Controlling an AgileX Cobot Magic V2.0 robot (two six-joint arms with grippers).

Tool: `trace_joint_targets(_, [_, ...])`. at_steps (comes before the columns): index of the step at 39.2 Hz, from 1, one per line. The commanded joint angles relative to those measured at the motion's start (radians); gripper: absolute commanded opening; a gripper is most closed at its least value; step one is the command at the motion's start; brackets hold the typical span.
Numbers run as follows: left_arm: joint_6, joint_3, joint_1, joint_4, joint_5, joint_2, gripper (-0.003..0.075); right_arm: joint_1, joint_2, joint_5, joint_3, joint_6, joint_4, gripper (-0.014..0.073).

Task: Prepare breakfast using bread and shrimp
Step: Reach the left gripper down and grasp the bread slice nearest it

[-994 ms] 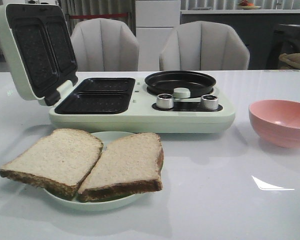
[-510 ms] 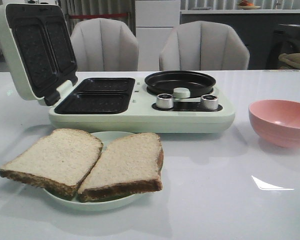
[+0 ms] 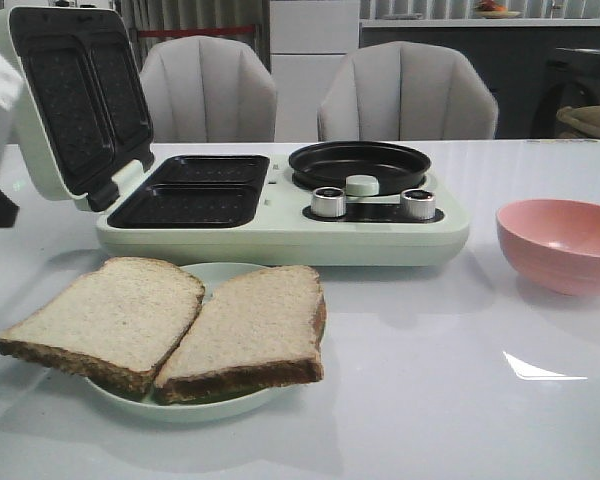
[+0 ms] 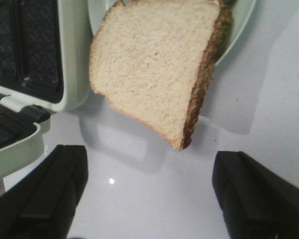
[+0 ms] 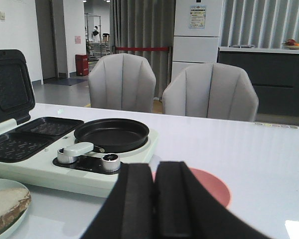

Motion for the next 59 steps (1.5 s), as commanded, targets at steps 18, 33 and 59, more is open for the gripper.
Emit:
trace_joint_targets(18, [-0.013,-0.055,0.051,0.194,-0.09,0.271,0.0566,-0.003,-0.022,-0.082,-0.016,0.0,-0.005,0.015])
trace_joint_targets(33, [-0.013,-0.104,0.083,0.247,-0.123,0.345,0.0566,-0.003,-0.022,-0.082,-0.016,0.0,-0.005,0.015])
trace_joint_targets(59, [-0.014,-0.193,0.166,0.288,-0.124,0.454,0.0544,-0.003,-0.022,-0.082,-0.016,0.0,-0.005,0.015])
